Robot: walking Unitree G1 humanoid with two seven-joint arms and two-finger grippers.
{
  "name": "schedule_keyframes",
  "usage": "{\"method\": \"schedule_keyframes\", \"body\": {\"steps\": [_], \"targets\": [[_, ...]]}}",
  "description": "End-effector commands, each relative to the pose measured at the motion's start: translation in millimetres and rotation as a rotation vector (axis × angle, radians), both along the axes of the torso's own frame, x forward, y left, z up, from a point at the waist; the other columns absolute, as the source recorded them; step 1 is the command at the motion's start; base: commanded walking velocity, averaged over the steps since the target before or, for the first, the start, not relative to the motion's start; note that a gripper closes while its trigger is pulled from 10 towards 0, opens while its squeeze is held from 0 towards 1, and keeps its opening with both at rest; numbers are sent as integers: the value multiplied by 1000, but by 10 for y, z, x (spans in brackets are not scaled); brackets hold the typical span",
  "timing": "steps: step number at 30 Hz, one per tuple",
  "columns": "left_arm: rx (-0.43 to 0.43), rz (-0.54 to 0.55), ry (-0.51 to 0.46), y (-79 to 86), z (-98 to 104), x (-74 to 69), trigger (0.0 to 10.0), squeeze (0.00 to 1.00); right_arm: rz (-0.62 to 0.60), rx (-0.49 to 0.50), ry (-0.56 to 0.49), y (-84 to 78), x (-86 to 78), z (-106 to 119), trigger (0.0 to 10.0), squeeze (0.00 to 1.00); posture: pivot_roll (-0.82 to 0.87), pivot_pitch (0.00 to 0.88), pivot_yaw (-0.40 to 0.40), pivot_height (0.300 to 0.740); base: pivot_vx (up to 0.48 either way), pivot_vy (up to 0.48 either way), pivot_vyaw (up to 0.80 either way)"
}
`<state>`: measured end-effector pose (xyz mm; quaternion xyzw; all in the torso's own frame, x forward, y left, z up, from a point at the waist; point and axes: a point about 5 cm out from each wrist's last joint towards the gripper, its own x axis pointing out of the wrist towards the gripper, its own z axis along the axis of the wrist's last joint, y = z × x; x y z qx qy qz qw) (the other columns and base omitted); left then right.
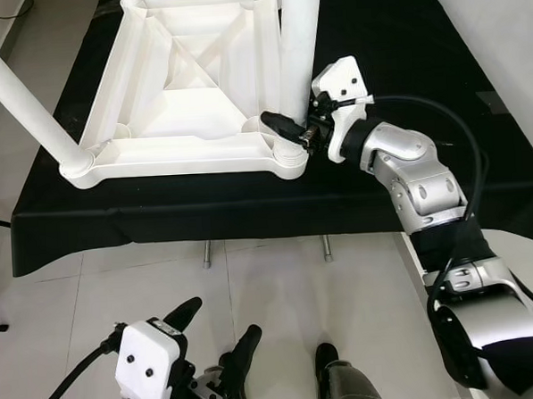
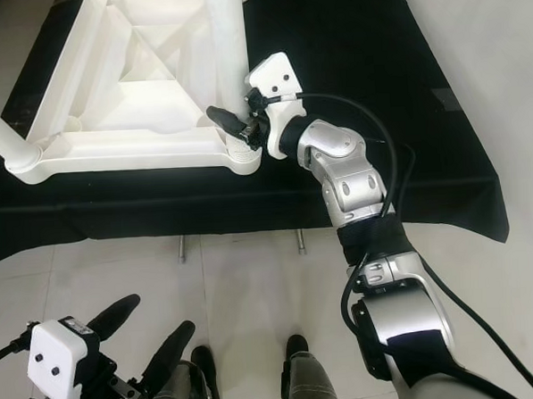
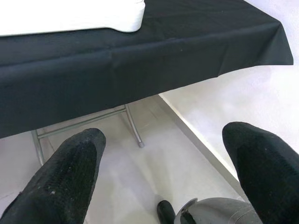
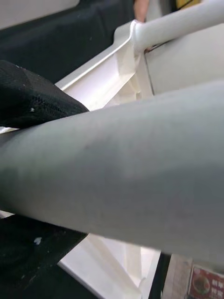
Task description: Building children table
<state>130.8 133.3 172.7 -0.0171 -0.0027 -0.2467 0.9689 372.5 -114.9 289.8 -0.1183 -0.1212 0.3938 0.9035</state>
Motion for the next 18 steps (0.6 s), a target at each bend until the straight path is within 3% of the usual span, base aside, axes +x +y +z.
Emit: {"method": "schedule_keyframes", "body": {"steps": [1,3,4,6,11,18], "targets": [[1,8,21,12,-51,-3,10000,0,122,52,65,62,-50,-126,10000,0,8,383,10,740,0,0,0],[3,9,21,14,-54,2,10000,0,236,70,24,86,-124,-16,10000,0,11,382,10,740,0,0,0],[3,9,21,14,-54,2,10000,0,236,70,24,86,-124,-16,10000,0,11,382,10,740,0,0,0],[4,10,20,17,-56,9,10000,0,326,-14,-23,103,-178,24,10000,0,7,383,10,740,0,0,0],[5,12,17,21,-57,22,10000,0,445,-107,-69,134,-237,90,10000,0,5,380,8,740,0,0,0],[3,13,11,18,-56,40,10000,0,486,-246,-48,169,-173,64,10000,0,1,384,6,740,0,0,0]]}}
